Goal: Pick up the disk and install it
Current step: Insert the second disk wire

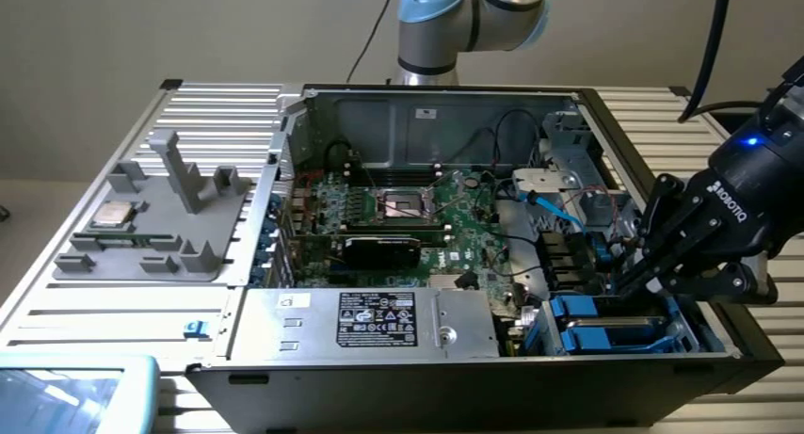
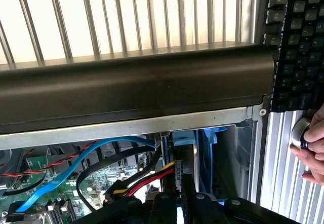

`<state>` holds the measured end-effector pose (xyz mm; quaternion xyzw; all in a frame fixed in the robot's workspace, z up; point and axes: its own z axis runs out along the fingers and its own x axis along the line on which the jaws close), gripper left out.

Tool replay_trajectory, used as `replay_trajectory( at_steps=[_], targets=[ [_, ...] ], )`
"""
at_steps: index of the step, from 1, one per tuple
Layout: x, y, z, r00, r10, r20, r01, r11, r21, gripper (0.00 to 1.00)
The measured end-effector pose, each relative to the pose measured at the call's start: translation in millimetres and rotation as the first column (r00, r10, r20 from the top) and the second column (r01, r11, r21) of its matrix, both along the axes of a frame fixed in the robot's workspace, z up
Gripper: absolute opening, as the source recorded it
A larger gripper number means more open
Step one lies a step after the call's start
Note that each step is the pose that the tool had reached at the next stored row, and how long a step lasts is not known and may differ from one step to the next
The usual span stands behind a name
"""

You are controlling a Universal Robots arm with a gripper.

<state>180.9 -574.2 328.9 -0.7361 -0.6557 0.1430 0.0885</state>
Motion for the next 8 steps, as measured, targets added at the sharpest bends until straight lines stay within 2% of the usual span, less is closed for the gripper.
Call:
replay_trajectory(
  at_steps=[8],
  targets=[
    [0.0,0.7,0.0,0.9998,0.02,0.0,-0.02,0.9998,-0.0001,0.16]
  ],
)
